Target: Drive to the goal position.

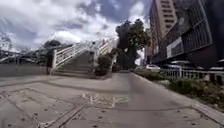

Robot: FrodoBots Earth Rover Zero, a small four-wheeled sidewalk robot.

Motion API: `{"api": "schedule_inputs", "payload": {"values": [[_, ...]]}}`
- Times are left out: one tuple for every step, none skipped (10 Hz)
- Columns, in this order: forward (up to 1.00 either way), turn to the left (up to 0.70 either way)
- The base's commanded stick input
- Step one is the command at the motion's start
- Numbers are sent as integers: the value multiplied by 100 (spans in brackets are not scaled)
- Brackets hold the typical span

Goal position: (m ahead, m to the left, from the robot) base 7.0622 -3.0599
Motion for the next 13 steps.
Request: {"api": "schedule_inputs", "payload": {"values": [[70, 0], [70, 0], [70, 0], [70, 0], [70, 0], [70, -6], [70, -14], [70, -14], [70, -5], [70, 0], [70, 0], [70, 0], [70, 0]]}}
